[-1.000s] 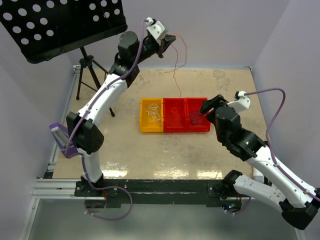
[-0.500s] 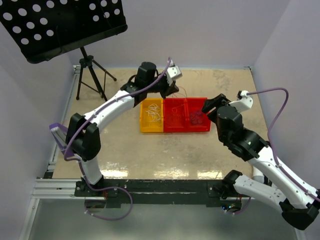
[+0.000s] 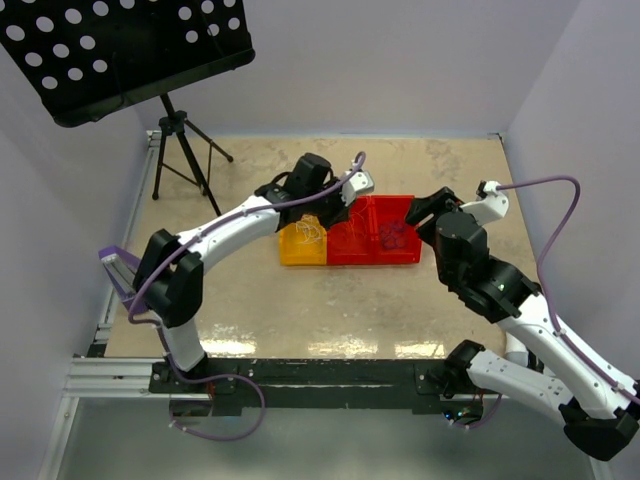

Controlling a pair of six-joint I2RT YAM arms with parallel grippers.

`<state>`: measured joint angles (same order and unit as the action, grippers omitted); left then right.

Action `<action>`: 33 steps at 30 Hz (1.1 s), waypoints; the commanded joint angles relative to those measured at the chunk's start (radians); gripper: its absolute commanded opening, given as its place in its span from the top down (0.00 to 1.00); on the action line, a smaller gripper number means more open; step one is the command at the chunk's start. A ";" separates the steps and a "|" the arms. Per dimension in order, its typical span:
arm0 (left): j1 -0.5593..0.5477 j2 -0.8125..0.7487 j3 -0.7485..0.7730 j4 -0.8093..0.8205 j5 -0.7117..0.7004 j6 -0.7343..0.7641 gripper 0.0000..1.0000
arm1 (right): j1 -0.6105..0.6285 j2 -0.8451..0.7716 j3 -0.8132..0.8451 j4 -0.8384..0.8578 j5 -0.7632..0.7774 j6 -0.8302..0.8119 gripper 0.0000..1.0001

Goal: Untangle the cables

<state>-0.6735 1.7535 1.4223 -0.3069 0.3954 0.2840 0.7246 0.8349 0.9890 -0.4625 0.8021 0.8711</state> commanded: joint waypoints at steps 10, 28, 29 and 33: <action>-0.006 0.244 0.150 -0.058 -0.210 0.009 1.00 | -0.001 0.006 0.031 -0.010 0.025 0.008 0.34; -0.005 0.115 0.253 -0.146 -0.035 -0.080 0.31 | 0.001 0.050 0.023 0.030 -0.004 -0.017 0.32; -0.005 0.106 0.256 -0.156 -0.023 -0.083 0.29 | -0.001 0.050 0.023 0.030 -0.006 -0.017 0.32; -0.005 0.087 0.267 -0.198 -0.035 -0.074 0.27 | 0.001 0.052 0.019 0.035 -0.012 -0.018 0.32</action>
<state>-0.6811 1.9045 1.6432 -0.4629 0.3336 0.2249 0.7246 0.8902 0.9890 -0.4561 0.7929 0.8696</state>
